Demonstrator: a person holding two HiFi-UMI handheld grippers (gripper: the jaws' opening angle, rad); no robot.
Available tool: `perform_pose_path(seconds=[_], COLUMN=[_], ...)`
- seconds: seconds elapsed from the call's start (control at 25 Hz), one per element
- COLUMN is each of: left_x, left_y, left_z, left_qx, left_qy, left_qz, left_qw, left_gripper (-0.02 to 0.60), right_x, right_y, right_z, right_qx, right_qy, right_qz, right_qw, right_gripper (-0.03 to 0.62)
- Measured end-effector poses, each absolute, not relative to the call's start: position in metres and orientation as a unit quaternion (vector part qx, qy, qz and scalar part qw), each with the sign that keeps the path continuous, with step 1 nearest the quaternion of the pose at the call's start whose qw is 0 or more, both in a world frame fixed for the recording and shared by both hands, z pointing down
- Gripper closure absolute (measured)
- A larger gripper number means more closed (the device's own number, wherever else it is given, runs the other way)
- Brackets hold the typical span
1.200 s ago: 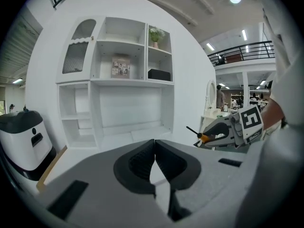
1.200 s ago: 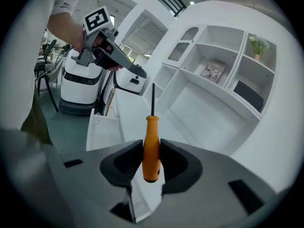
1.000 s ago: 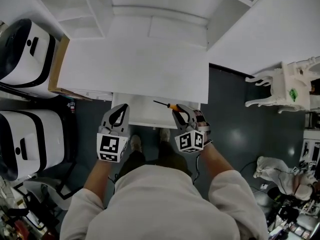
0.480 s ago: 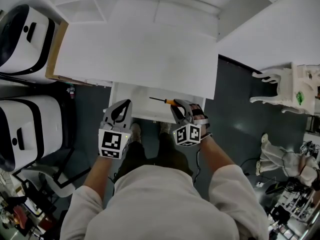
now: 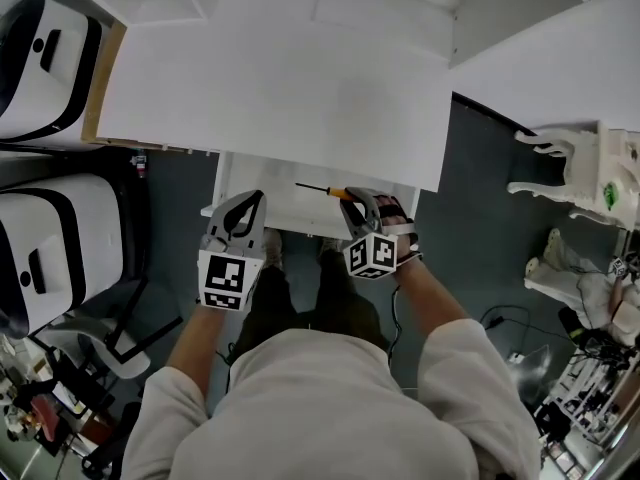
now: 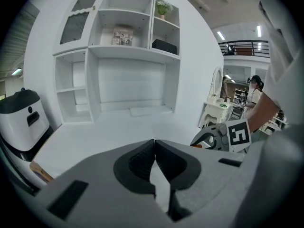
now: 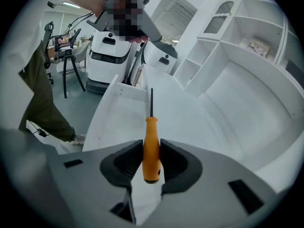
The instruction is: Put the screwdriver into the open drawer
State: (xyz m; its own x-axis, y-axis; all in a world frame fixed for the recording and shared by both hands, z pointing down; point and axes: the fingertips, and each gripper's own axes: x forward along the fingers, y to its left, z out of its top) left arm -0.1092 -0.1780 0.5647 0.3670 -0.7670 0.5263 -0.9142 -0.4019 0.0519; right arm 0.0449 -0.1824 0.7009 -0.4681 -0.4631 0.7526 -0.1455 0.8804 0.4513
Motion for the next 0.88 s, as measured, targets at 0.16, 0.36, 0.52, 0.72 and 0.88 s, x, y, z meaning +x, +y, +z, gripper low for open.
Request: perform_pose_path(seconds=[0.16, 0.36, 0.52, 0.72, 0.88], left_x=[-0.106, -0.102, -0.102, -0.103, -0.104], left_y=[-0.182, -0.183, -0.185, -0.185, -0.187], left_z=[0.582, 0.606, 0.619, 0.636, 0.652], left_qx=[0.807, 0.805, 0.800, 0.795, 0.789], left_qy=[-0.514, -0.504, -0.504, -0.502, -0.504], left_qz=[0.224, 0.237, 0.242, 0.252, 0.257], left_qw=[0.185, 0.204, 0.216, 0.228, 0.241], left_gripper=[0.575, 0.575, 0.576, 0.575, 0.575], right_x=[0.048, 0.051, 0.051, 0.052, 0.052], right_y=[-0.183, -0.185, -0.184, -0.183, -0.185], right_z=[0.723, 0.749, 0.769, 0.795, 0.816], right_qx=[0.169, 0.157, 0.144, 0.128, 0.115], right_qy=[-0.840, -0.838, -0.837, -0.837, -0.837], right_qz=[-0.153, -0.140, -0.133, -0.119, -0.106], right_qw=[0.493, 0.503, 0.510, 0.519, 0.524], right_gripper=[0.476, 0.476, 0.476, 0.476, 0.476])
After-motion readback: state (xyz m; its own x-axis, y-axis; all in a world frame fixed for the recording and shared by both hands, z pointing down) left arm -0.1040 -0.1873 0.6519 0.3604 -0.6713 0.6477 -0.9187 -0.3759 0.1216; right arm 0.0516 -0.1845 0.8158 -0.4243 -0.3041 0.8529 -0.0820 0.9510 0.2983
